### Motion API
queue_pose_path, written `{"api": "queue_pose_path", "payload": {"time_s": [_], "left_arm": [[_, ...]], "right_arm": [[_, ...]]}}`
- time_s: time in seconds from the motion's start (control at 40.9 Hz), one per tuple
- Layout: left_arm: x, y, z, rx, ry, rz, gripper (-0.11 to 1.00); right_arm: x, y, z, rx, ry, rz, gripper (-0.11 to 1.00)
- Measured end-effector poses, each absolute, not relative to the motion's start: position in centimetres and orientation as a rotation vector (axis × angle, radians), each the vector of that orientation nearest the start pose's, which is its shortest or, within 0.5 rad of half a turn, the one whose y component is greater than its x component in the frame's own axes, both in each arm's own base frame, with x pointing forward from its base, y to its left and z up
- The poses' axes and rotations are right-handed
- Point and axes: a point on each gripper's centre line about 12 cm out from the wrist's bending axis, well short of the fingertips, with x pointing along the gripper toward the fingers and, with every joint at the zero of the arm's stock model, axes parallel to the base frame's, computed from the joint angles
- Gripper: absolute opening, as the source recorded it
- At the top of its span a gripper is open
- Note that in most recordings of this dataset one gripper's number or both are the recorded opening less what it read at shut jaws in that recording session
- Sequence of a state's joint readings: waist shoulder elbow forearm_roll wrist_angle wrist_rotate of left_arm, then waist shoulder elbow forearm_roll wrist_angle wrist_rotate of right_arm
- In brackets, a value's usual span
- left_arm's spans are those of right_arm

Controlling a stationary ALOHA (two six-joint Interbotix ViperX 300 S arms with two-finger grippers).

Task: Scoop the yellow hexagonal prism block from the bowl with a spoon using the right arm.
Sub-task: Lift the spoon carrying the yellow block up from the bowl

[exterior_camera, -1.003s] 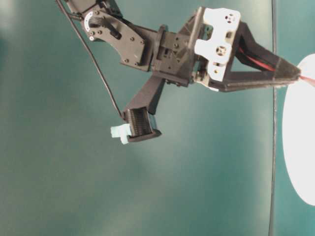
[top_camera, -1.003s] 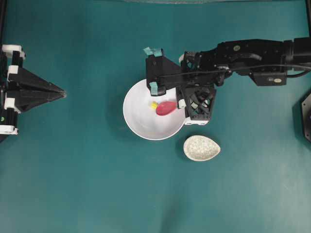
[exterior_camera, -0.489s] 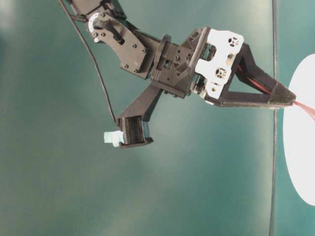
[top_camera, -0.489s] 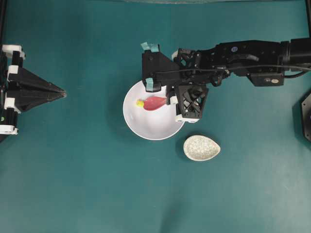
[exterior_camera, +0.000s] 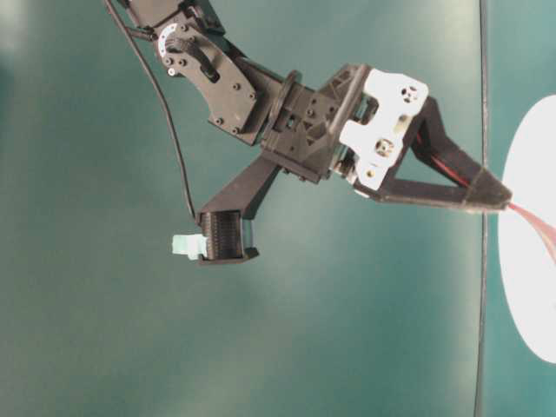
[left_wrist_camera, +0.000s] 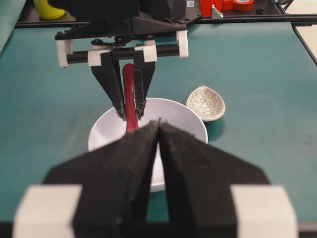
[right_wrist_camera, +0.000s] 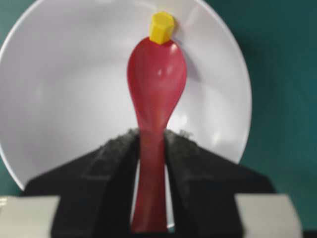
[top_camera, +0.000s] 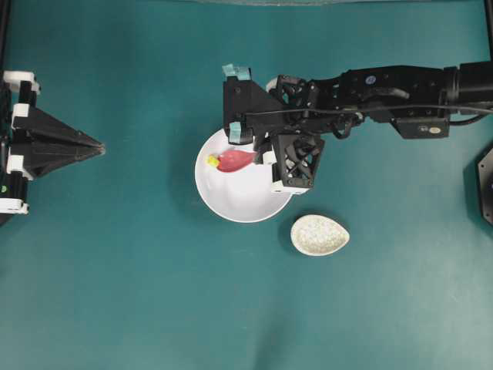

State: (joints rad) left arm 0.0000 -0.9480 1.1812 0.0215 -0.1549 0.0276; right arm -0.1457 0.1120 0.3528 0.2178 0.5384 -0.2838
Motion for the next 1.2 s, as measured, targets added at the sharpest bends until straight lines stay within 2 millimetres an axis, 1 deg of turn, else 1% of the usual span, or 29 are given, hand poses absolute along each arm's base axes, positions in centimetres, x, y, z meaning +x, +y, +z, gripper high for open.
{"api": "queue_pose_path", "payload": {"time_s": [0.465,0.636,0.881,1.199], "left_arm": [[20.1,0.0,27.2,0.044,0.078,-0.005,0.10],[20.1,0.0,27.2,0.044,0.078,-0.005,0.10],[20.1,0.0,27.2,0.044,0.078,-0.005,0.10],[20.0,0.0,27.2,0.044,0.075,-0.005,0.10]], "right_arm": [[42.9,-4.4,18.9,0.024,0.923,0.013,0.24],[42.5,-4.2,18.9,0.032,0.900,0.008,0.24],[40.9,-3.8,20.6,0.031,0.810,-0.011,0.24],[37.3,-2.7,24.9,-0.021,0.577,-0.027,0.24]]}}
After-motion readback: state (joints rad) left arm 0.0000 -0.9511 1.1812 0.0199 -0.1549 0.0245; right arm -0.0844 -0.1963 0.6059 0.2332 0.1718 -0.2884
